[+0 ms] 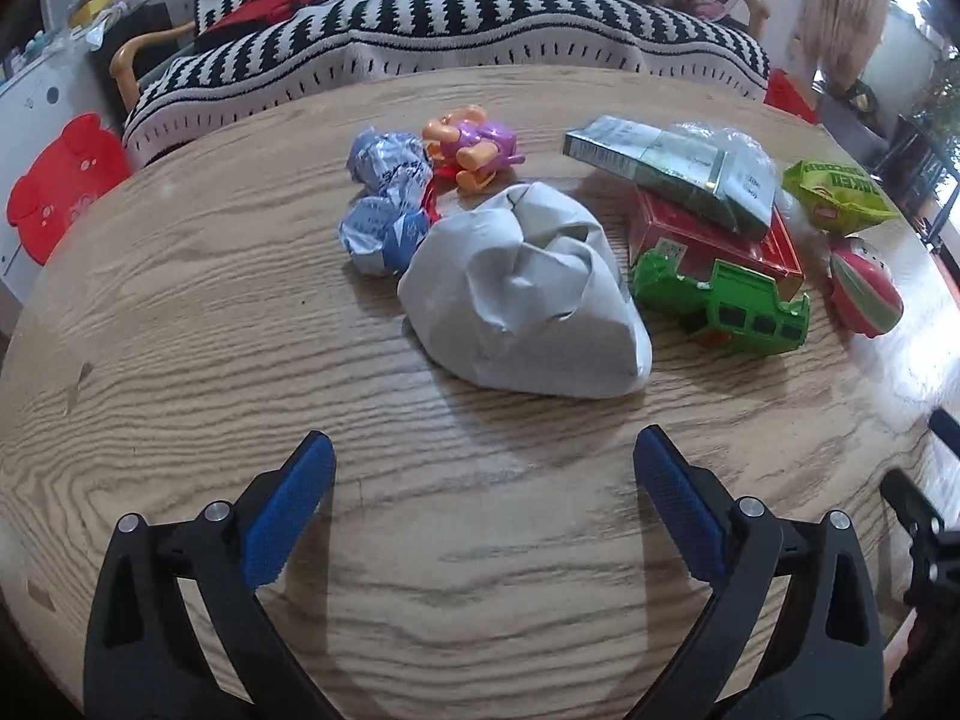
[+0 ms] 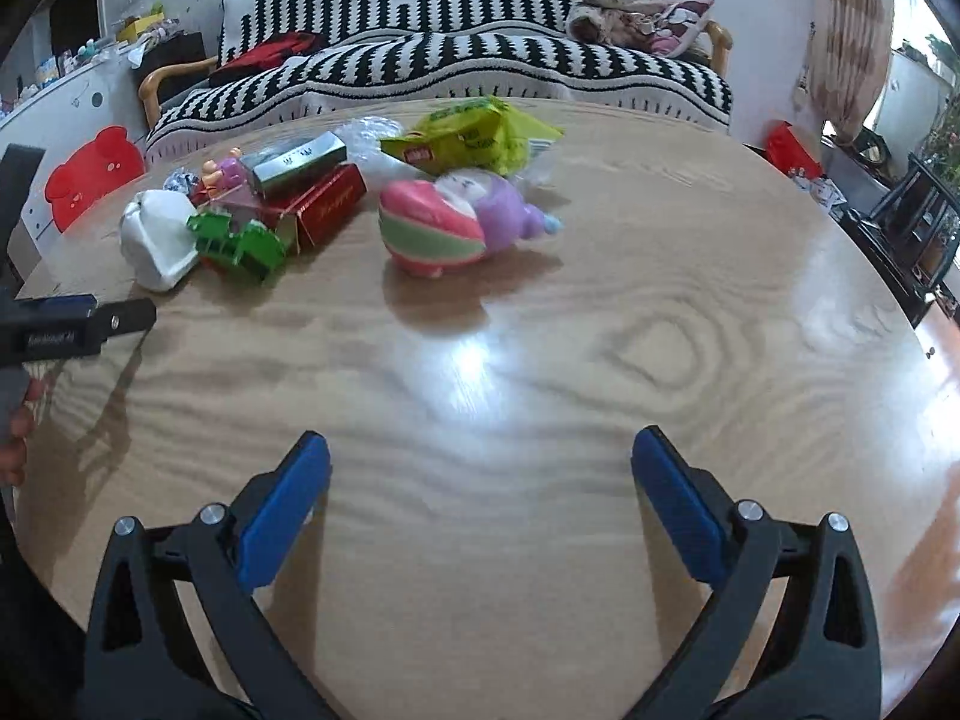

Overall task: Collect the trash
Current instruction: 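Move both grippers back to the table toward the white bag and squishy toy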

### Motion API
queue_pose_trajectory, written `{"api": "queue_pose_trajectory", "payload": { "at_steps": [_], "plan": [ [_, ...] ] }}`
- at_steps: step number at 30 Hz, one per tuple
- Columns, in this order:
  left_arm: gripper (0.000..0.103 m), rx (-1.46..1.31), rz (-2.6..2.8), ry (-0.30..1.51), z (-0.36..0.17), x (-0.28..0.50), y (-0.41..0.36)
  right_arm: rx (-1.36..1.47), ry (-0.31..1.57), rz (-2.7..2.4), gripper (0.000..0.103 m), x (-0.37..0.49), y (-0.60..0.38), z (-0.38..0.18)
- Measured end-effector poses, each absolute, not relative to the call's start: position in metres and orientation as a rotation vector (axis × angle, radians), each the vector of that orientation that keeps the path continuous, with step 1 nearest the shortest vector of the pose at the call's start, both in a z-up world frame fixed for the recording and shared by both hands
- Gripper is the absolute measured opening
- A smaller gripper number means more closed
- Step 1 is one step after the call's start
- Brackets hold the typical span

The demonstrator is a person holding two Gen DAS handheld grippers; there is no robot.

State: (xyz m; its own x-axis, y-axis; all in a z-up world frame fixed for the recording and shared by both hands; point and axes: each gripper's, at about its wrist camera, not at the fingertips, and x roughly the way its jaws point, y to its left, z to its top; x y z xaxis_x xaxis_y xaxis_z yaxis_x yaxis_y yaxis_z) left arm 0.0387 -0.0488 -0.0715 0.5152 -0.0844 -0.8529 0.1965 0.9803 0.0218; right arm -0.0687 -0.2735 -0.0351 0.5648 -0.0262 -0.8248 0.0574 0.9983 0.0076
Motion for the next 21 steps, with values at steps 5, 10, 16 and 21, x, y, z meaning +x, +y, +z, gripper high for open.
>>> {"api": "queue_pose_trajectory", "payload": {
  "at_steps": [5,10,16,21],
  "plan": [
    [0.097,0.130,-0.190,1.017,-0.071,0.045,-0.050,0.022,1.028,-0.013,0.098,-0.027,-0.268,-0.035],
    [0.097,0.118,-0.171,1.029,-0.071,0.052,-0.051,0.027,1.061,-0.022,0.098,0.005,-0.266,-0.036],
    [0.097,0.125,-0.185,1.002,-0.072,0.057,-0.056,0.044,1.042,-0.054,0.098,0.026,-0.262,-0.038],
    [0.097,0.125,-0.188,1.005,-0.071,0.065,-0.059,0.058,1.036,-0.078,0.098,0.034,-0.263,-0.037]
  ]
}}
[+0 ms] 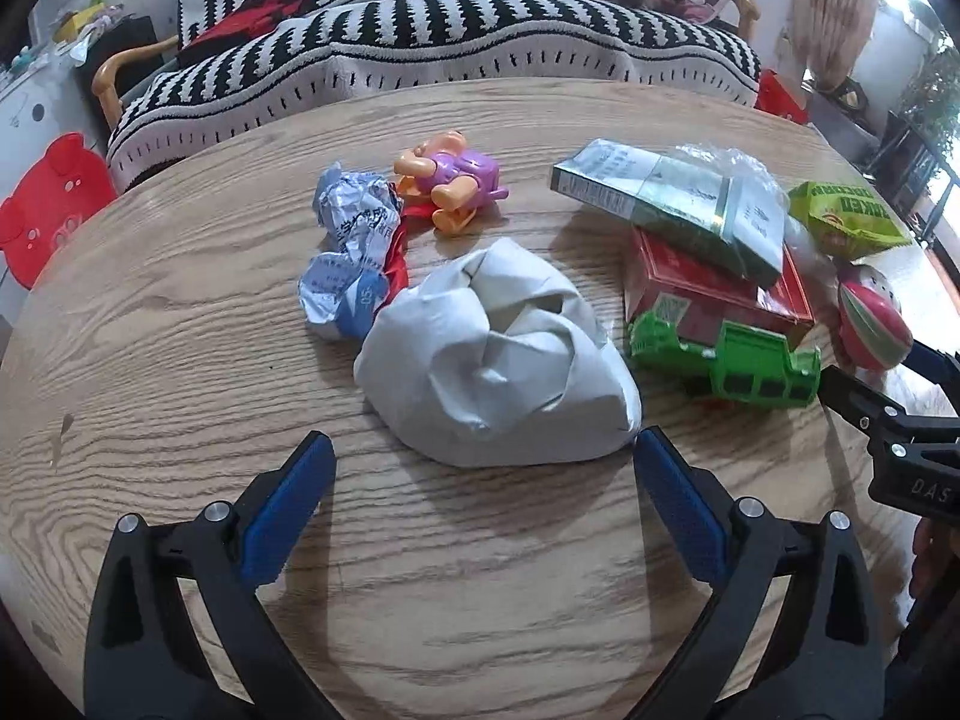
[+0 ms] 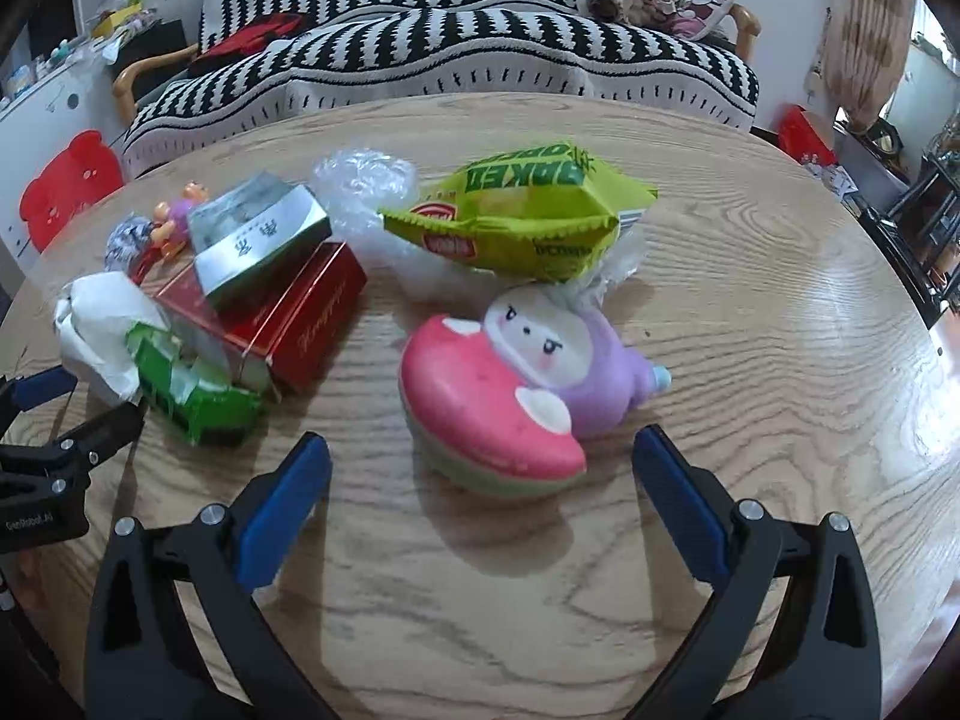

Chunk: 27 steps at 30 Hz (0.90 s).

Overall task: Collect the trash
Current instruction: 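Move both grippers back to the table toward the white bag and squishy toy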

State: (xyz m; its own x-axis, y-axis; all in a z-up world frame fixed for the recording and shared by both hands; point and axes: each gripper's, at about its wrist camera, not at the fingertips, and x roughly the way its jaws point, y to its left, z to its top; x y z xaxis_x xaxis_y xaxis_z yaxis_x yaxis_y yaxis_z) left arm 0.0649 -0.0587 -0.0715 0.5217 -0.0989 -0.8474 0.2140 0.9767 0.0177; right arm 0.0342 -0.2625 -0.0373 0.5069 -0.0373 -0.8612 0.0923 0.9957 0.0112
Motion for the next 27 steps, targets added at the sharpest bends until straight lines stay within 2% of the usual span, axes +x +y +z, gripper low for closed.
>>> {"api": "queue_pose_trajectory", "payload": {
  "at_steps": [15,27],
  "plan": [
    [0.097,0.046,-0.201,0.997,-0.068,0.070,-0.065,0.057,1.035,-0.085,0.098,0.038,-0.261,-0.038],
    [0.097,0.113,-0.172,0.981,-0.072,0.071,-0.075,0.057,1.035,-0.085,0.098,0.038,-0.261,-0.039]
  ]
}}
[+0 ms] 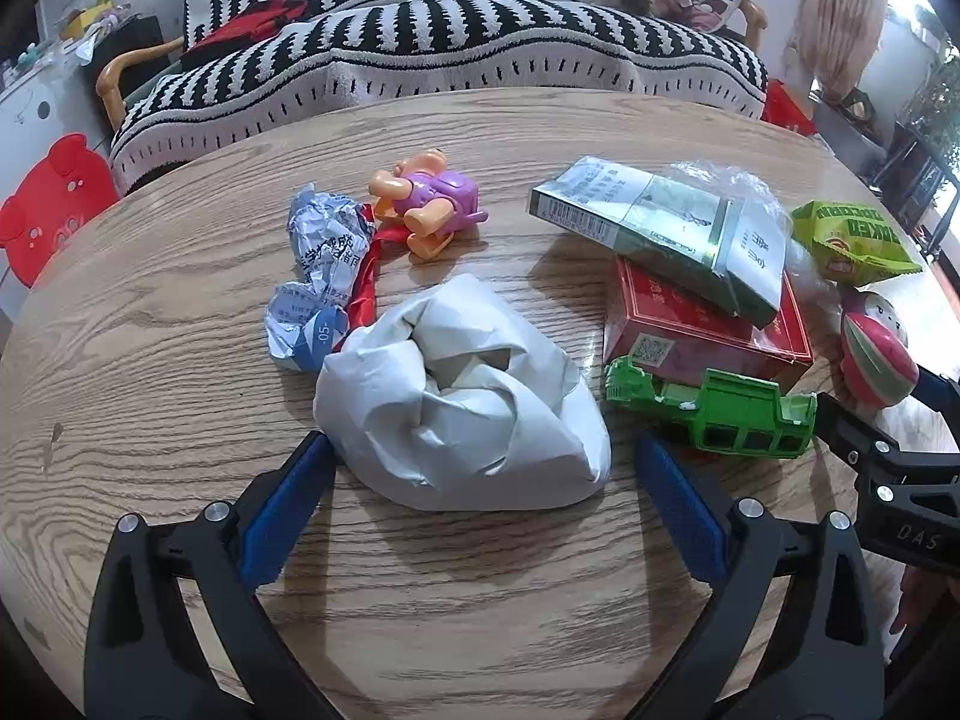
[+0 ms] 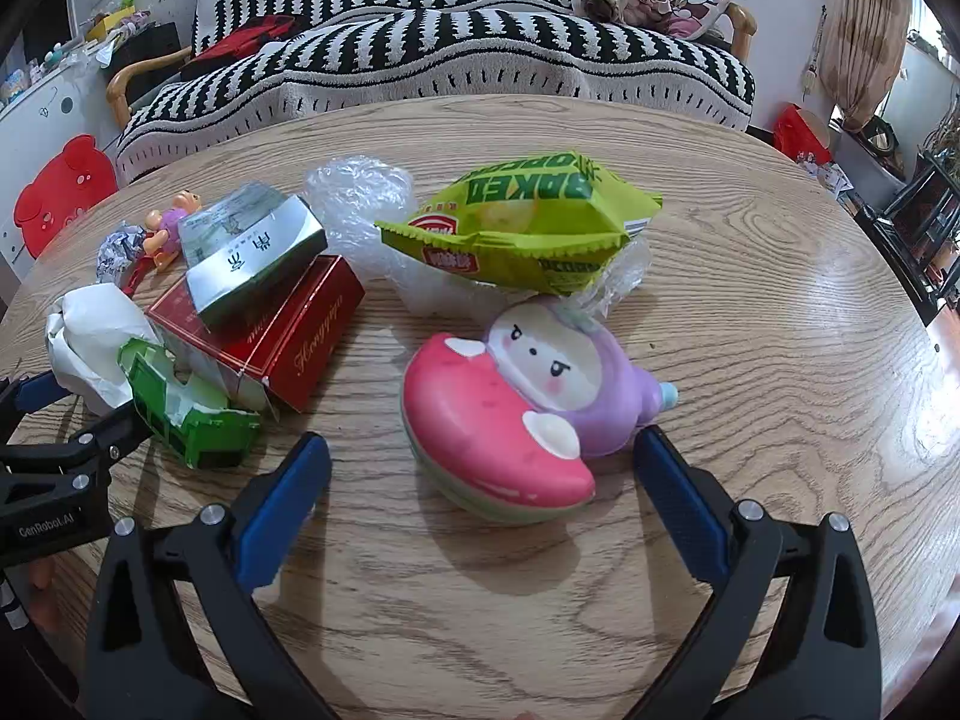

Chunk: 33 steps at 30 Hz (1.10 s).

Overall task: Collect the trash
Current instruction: 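Move both grippers back to the table toward the white bag and squishy toy, then grasp the white paper bag with the left gripper while the right gripper grasps the pink squishy toy, then carry both items over the black trash bin and release them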

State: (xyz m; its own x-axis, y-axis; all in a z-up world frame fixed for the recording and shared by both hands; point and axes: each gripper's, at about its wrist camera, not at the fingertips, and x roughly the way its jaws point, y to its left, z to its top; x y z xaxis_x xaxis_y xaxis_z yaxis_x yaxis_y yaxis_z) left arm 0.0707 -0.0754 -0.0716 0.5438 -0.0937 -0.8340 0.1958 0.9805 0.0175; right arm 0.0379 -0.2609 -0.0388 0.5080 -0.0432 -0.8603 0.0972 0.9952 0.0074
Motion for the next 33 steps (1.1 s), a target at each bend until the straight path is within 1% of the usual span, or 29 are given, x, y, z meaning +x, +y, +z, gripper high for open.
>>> {"api": "queue_pose_trajectory", "payload": {
  "at_steps": [9,10,11,12,13,14,16,21,26,33],
  "plan": [
    [0.097,0.116,-0.183,0.984,-0.071,0.071,-0.075,0.061,1.033,-0.083,0.098,0.038,-0.261,-0.039],
    [0.095,0.105,-0.191,0.981,-0.070,0.069,-0.074,0.068,1.028,-0.081,0.098,0.037,-0.262,-0.038],
    [0.081,0.078,-0.201,0.959,-0.067,0.067,-0.072,0.093,1.016,-0.074,0.097,0.037,-0.265,-0.037],
    [0.080,0.057,-0.214,0.961,-0.065,0.068,-0.069,0.120,0.990,-0.088,0.086,0.036,-0.271,-0.034],
    [0.079,0.018,-0.230,0.971,-0.063,0.068,-0.066,0.137,0.971,-0.097,0.062,0.034,-0.276,-0.031],
    [0.076,0.003,-0.236,0.976,-0.063,0.068,-0.065,0.169,0.963,-0.083,0.057,0.034,-0.282,-0.031],
    [0.074,-0.015,-0.247,0.985,-0.061,0.067,-0.063,0.208,0.951,-0.077,0.053,0.031,-0.289,-0.030],
    [0.073,0.005,-0.259,0.981,-0.056,0.061,-0.062,0.220,0.924,-0.089,0.049,0.019,-0.299,-0.022],
    [0.073,0.038,-0.225,0.943,-0.046,0.053,-0.058,0.221,0.903,-0.098,0.047,0.004,-0.306,-0.014],
    [0.073,0.069,-0.228,0.953,-0.041,0.042,-0.062,0.225,0.877,-0.149,0.047,-0.013,-0.314,-0.007]
  ]
}}
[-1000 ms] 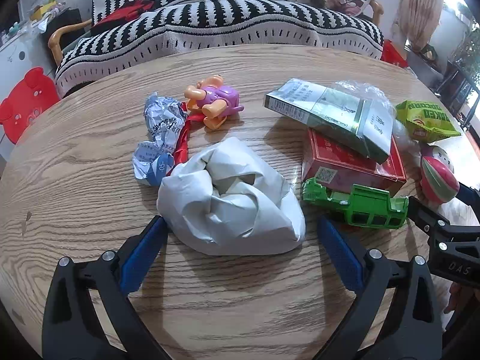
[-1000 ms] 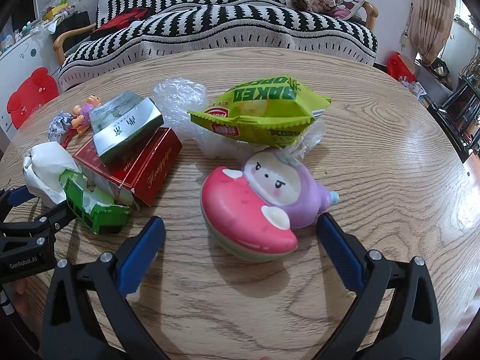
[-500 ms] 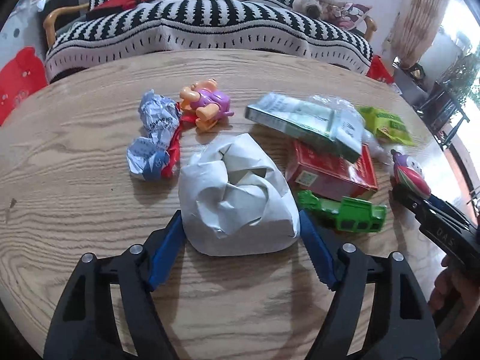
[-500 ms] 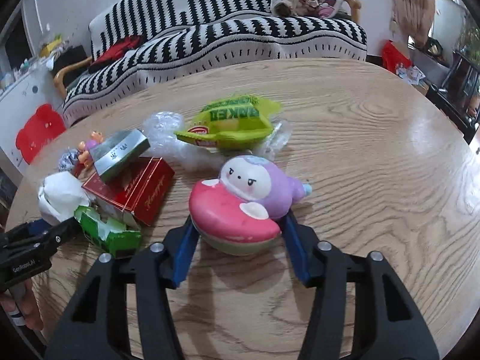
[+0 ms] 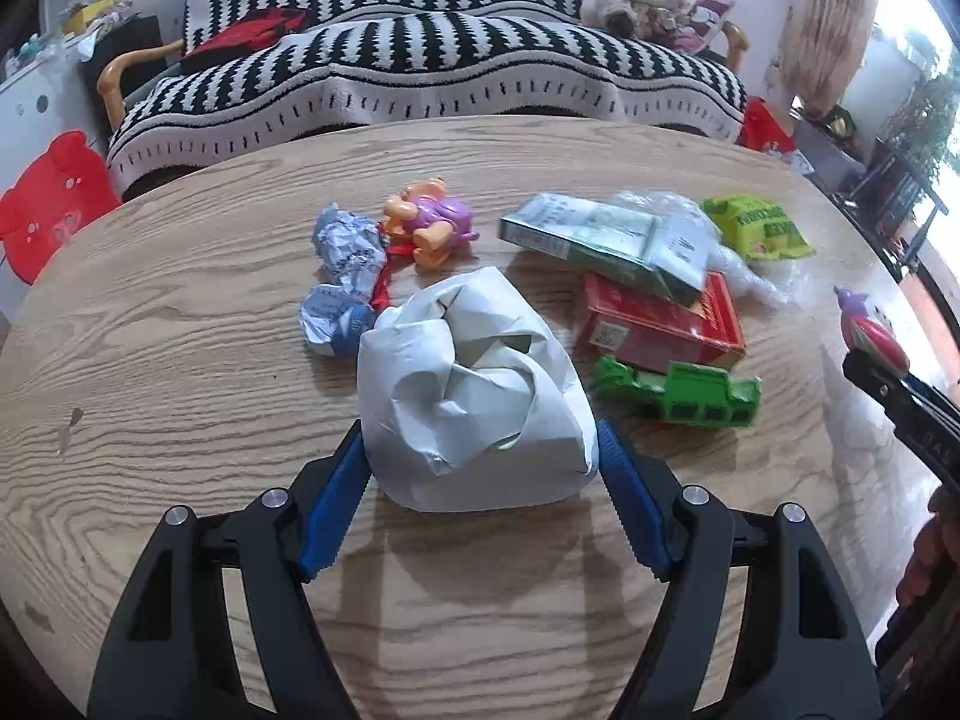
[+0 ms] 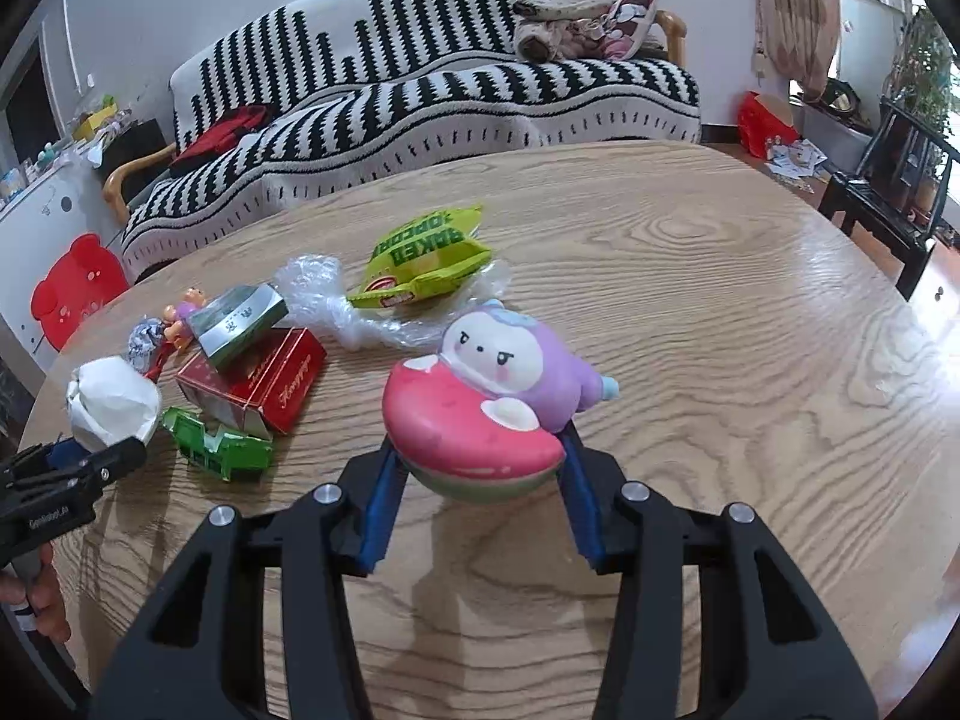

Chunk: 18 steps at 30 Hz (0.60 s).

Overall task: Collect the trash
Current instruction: 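Carry both items over the black trash bin and release them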

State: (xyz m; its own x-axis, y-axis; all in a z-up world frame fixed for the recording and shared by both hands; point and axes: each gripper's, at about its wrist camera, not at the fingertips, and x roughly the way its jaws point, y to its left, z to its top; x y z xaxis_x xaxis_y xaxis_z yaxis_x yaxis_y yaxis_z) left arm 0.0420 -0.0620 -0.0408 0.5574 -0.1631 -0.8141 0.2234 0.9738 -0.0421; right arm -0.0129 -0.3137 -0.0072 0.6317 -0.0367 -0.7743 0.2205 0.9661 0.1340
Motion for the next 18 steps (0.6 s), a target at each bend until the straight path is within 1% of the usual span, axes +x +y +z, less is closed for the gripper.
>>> {"api": "queue_pose_trajectory", "payload": {
  "at_steps": [3,8,14,16,18],
  "plan": [
    [0.073,0.058,-0.229,0.939,-0.034,0.033,-0.064,0.266,0.850,-0.171,0.046,-0.030,-0.323,0.006],
    [0.073,0.088,-0.270,0.892,-0.013,-0.007,-0.091,0.232,0.800,-0.161,0.046,-0.087,-0.337,0.037],
    [0.073,0.119,-0.470,0.859,0.021,-0.087,-0.160,0.241,0.721,-0.167,0.045,-0.192,-0.377,0.086],
    [0.073,0.157,-0.541,0.839,0.029,-0.117,-0.188,0.263,0.726,-0.166,0.045,-0.229,-0.389,0.088],
    [0.074,0.198,-0.612,0.849,0.023,-0.151,-0.218,0.297,0.763,-0.185,0.045,-0.266,-0.405,0.075]
  ]
}}
